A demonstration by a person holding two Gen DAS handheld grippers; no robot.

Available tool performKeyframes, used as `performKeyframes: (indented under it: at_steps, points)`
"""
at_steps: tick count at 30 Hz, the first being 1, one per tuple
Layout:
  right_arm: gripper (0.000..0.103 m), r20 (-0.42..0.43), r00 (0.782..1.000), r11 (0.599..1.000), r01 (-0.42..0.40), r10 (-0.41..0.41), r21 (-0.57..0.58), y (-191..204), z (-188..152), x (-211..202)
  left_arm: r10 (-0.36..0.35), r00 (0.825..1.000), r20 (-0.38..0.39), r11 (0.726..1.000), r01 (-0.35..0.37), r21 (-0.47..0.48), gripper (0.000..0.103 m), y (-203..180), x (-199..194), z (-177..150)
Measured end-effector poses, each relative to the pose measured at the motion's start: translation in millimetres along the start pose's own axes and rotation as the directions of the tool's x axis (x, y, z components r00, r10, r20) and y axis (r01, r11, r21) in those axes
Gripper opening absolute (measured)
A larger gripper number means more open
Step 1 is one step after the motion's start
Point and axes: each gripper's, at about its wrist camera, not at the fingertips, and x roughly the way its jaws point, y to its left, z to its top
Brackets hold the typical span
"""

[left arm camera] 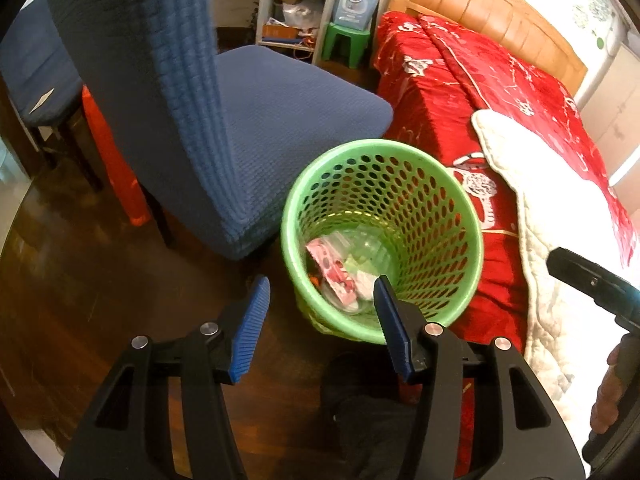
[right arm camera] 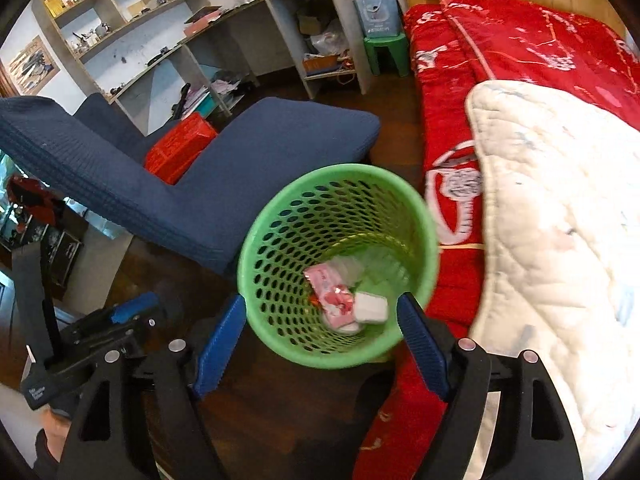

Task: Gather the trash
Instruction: 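Carry the container and foam block over the wastebasket and open both tools, then grasp the white round plastic lid with the left tool while the right tool grasps the clear plastic cup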

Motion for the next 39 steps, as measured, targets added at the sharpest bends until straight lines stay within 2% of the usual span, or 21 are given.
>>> performKeyframes:
  at_steps: [6, 13, 19, 28, 32, 39]
  points:
    - [0.075, 0.034, 0.997, 0.997, 0.066, -0.068, 0.04, -35, -12, -32, -0.025, 1.0, -0.005, 0.999, 0.025, 0.037, 0.054, -25, -2, 1]
    - [0.075, 0.072, 0.983, 0.979, 0.157, -0.167, 0.128, -93, -30, -78, -0.059, 0.998, -0.009, 0.994, 0.059, 0.088, 0.057, -62, -3, 0]
    - [0.075, 0.095, 0.961, 0.947, 0.233, -0.259, 0.221, -150, -54, -124, -0.085, 0.996, -0.018, 0.987, 0.087, 0.136, 0.057, -93, -2, 0]
    - [0.074, 0.089, 0.916, 0.872, 0.337, -0.39, 0.354, -235, -92, -175, -0.123, 0.992, -0.038, 0.971, 0.129, 0.202, 0.057, -145, 1, -1]
    - [0.071, 0.072, 0.909, 0.845, 0.351, -0.411, 0.402, -270, -104, -179, -0.134, 0.99, -0.046, 0.96, 0.141, 0.24, 0.057, -171, 5, 0]
    - [0.068, 0.067, 0.922, 0.827, 0.307, -0.381, 0.471, -314, -110, -171, -0.158, 0.986, -0.055, 0.939, 0.167, 0.299, 0.057, -218, 8, 8]
